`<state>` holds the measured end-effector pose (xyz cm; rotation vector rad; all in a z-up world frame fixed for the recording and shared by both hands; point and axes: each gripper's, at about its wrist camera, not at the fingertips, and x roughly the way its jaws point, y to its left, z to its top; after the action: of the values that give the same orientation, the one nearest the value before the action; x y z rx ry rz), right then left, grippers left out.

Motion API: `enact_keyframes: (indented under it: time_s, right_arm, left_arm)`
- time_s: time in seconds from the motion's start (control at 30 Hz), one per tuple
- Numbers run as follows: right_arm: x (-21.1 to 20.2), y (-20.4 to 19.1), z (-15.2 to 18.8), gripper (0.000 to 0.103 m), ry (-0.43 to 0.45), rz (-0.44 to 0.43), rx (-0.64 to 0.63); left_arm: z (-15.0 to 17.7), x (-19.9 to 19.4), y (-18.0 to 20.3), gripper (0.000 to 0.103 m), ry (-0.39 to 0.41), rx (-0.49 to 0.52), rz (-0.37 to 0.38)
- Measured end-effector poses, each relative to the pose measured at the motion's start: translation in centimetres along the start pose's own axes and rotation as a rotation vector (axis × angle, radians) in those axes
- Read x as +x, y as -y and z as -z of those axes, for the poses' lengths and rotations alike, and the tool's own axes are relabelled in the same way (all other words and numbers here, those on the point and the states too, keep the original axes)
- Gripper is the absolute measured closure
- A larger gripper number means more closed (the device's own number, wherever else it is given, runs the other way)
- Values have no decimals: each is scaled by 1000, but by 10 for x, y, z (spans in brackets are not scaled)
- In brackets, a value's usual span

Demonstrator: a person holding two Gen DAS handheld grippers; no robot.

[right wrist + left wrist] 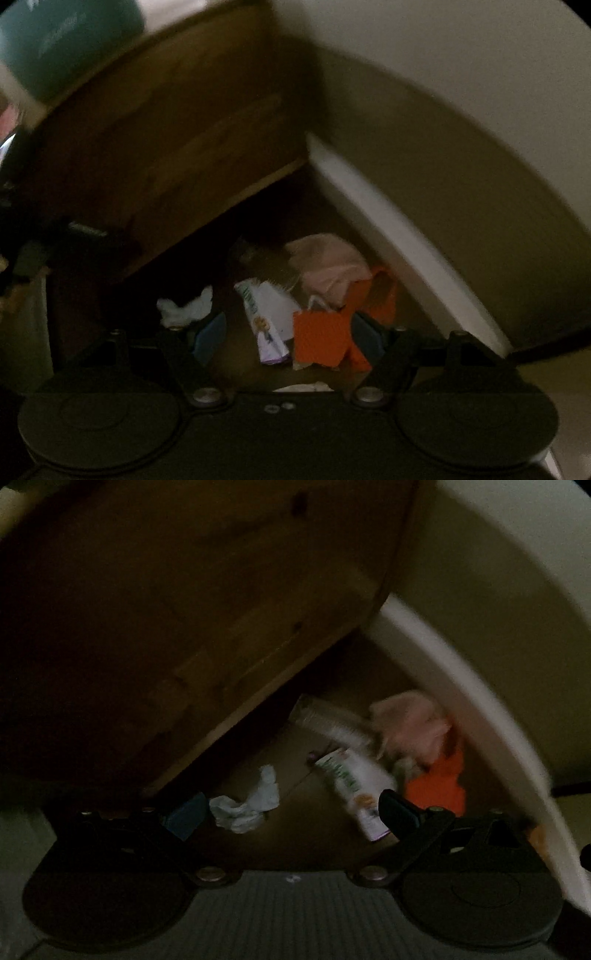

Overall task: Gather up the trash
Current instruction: 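Lower both tools toward the white tissues on the floor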

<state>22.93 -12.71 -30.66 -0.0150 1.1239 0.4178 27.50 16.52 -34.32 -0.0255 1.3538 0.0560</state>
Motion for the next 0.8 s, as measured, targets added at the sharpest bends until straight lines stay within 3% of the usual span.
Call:
enact_keyframes:
  time_s: [0.37, 0.6, 0.8]
  right_arm:
    - [151, -27, -4, 30, -183, -106, -201]
    - [238, -34, 6, 31, -294, -115, -242]
    - [289, -41, 3, 31, -346, -110, -285]
  left_arm:
    - [5, 154, 12, 2, -181, 280, -64]
    - [16, 231, 5, 2, -308, 345, -70]
    - [26, 277, 0, 3, -352, 389, -117]
